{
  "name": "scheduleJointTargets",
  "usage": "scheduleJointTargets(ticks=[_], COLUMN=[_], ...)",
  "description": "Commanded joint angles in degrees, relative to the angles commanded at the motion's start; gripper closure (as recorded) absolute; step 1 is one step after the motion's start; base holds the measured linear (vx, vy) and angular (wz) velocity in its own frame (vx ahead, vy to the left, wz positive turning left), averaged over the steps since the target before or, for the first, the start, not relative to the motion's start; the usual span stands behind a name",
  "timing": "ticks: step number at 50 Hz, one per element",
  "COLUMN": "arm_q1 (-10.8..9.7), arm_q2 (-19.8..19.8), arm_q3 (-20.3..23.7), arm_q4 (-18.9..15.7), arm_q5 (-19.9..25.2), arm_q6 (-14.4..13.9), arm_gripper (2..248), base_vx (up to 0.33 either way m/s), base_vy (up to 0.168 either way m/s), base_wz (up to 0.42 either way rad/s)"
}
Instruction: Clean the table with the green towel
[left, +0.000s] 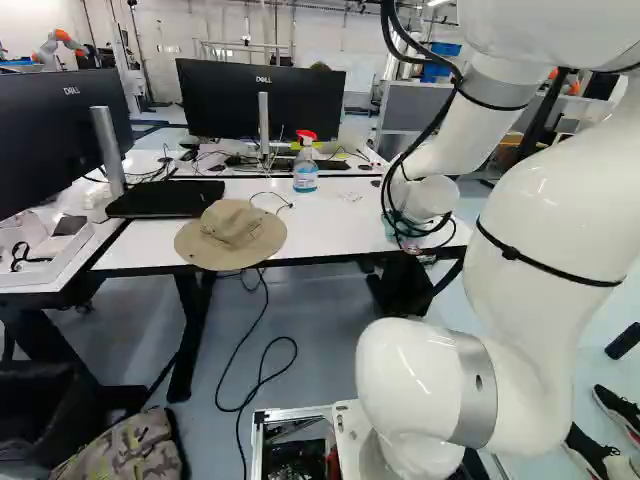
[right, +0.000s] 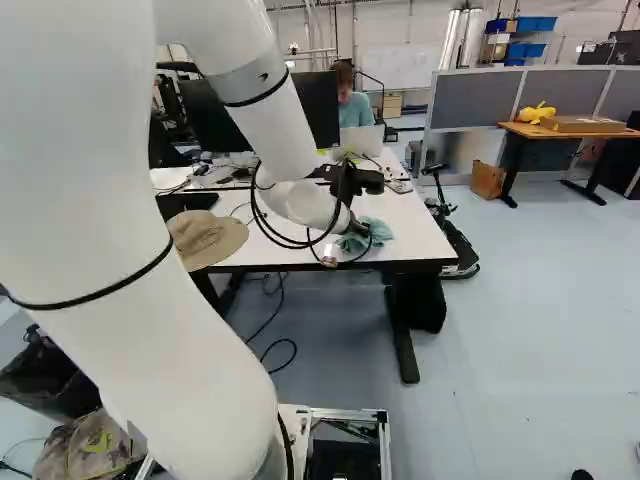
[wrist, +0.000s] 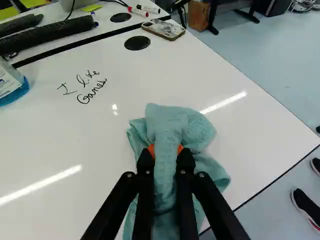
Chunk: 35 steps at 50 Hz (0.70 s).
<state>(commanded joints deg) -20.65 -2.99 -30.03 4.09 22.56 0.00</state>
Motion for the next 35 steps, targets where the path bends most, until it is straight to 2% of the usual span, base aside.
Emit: scheduleJointTargets(ticks=[13, 21, 35], arm_q1=[0.0, -0.09, -2.03], arm_q2=[0.0, -0.06, -1.85], arm_q3=[0.0, -0.07, -1.97], arm_q4=[0.0, 0.0, 0.0], arm_q5=[-2.42, -2.42, -2.42], arm_q6=[0.0, 0.0, 0.0], arm_gripper=[201, 201, 201], base_vx=[0.0, 0.0, 0.0], base_vy=[0.0, 0.0, 0.0], base_wz=[0.0, 0.0, 0.0])
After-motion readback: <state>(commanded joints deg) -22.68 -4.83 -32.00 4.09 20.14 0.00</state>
